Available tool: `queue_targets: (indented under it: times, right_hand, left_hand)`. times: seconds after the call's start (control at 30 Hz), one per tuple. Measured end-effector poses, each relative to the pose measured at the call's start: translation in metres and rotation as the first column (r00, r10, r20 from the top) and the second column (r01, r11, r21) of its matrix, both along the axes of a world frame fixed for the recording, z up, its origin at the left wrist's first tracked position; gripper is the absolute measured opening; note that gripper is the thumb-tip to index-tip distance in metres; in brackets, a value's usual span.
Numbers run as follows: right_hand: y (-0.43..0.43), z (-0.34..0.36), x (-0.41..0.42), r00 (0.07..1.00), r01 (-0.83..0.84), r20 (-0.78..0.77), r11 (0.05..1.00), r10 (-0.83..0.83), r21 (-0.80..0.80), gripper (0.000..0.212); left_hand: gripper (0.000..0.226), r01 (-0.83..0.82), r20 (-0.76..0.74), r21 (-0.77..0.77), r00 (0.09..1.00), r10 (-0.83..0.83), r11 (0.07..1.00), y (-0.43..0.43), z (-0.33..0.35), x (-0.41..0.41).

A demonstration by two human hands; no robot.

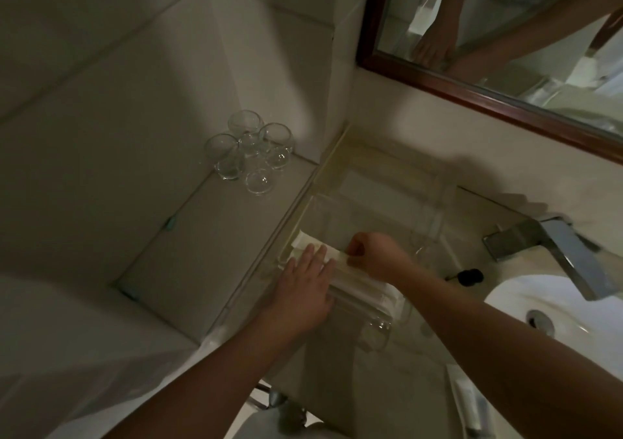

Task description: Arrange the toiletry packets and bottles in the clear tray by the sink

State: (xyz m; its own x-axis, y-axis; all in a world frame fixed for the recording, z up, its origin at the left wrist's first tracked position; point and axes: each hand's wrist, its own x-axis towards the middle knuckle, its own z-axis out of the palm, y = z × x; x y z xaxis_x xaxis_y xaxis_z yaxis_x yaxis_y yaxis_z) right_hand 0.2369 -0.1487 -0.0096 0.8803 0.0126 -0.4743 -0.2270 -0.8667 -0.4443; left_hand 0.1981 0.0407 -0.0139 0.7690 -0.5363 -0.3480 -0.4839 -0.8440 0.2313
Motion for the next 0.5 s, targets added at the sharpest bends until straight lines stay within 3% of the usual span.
queue_targets:
  times: [0.33,0.5]
  right_hand:
    - [-0.012,0.010,-0.025,0.994,0.052,0.093,0.997,-0.057,0.058,0.017]
    - [-0.049,0.035,-0.081,0.950,0.216,0.187,0.959,-0.250,0.185,0.004]
  left_hand:
    - [0.071,0.010,0.045,0.024,0.999,-0.011,1.000,-0.006,-0.002,-0.005]
    - [0.062,0.069,0.117,-0.066,0.991,-0.061,0.995,-0.034,0.015,-0.020]
